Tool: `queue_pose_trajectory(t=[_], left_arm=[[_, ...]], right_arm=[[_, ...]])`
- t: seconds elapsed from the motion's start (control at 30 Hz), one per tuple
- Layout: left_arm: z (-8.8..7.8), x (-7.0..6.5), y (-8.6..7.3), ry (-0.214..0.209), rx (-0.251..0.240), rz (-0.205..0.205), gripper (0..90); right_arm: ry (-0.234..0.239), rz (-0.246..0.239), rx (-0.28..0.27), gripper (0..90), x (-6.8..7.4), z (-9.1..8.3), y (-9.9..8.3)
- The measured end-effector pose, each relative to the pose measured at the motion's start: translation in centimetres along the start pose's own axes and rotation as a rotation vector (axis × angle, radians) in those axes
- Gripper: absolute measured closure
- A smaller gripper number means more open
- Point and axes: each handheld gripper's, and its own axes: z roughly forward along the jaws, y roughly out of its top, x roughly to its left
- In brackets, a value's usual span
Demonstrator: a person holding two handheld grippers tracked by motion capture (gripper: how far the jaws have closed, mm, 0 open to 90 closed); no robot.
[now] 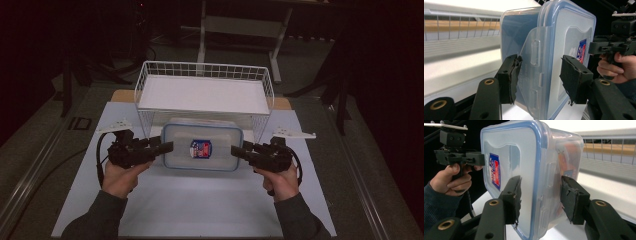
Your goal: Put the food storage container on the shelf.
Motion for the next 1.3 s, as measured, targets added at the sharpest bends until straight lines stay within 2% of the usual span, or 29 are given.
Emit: queue_pose_trajectory(t=[0.07,0.4,0.47,0.97,1.2,1.3], left_arm=[[-0.2,0.0,0.9,0.001,-0.012,0.009,48.9],[-0.2,0.3,2.4,-0.005,-0.047,0.012,49.0],[0.0,0.7,3.0,-0.008,-0.067,0.006,49.0],[0.6,1.8,5.4,-0.026,-0.09,-0.02,49.0],[1.2,2.4,6.7,-0.02,-0.097,-0.031,49.0],[1.3,2.5,7.2,-0.02,-0.108,-0.026,49.0]], right_arm=[[0.008,-0.004,-0.013,52.5,0.0,0.1,0.8],[0.013,-0.022,-0.03,53.0,-0.2,0.2,2.8],[0.009,-0.021,-0.029,53.0,-0.3,0.4,3.4],[-0.006,-0.055,-0.038,53.0,-0.7,0.8,6.3],[-0.007,-0.049,-0.048,52.8,-1.6,1.3,7.6],[-0.012,-0.064,-0.059,52.6,-1.8,1.4,8.1]])
